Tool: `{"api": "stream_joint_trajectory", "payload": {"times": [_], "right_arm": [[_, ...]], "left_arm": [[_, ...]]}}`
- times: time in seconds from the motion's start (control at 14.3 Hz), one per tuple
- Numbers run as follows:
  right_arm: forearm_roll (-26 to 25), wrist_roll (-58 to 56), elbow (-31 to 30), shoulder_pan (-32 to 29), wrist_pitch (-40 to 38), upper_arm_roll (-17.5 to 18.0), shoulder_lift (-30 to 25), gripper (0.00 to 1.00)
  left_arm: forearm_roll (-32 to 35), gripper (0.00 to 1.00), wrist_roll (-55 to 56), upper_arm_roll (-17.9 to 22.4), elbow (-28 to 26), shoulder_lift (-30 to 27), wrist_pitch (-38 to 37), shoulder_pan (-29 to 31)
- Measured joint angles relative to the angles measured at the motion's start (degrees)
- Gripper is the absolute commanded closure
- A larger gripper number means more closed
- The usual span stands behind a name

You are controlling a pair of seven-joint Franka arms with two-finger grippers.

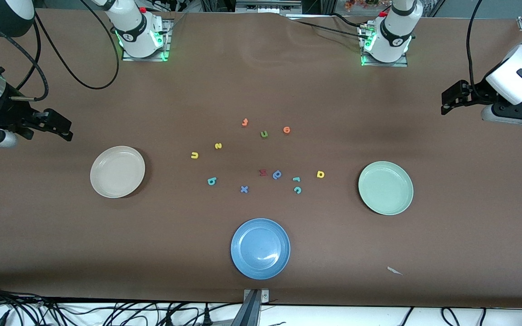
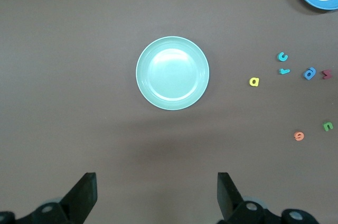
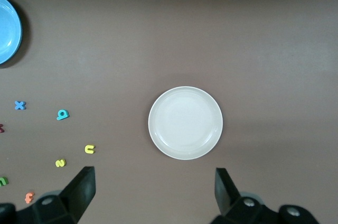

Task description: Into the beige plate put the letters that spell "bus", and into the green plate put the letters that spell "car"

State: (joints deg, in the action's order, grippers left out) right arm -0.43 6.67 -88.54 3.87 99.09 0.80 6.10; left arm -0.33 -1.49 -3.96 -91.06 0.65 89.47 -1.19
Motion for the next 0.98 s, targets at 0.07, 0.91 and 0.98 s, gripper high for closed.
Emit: {"api": "stream_joint_trajectory", "payload": {"times": [0.07, 0.91, 0.98], "right_arm": [[0.0, 0.0, 0.0, 0.0, 0.0, 0.0, 0.0, 0.00], [0.1, 0.0, 0.0, 0.0, -1.3, 0.0, 0.0, 0.00], [0.1, 0.0, 0.0, 0.0, -1.4, 0.0, 0.0, 0.00]], "left_arm": [[0.0, 0.00, 0.0, 0.0, 0.0, 0.0, 0.0, 0.0], [0.0, 0.00, 0.0, -0.2, 0.0, 0.0, 0.0, -0.1], [0.0, 0.00, 0.0, -0.2, 0.0, 0.0, 0.0, -0.1]]}}
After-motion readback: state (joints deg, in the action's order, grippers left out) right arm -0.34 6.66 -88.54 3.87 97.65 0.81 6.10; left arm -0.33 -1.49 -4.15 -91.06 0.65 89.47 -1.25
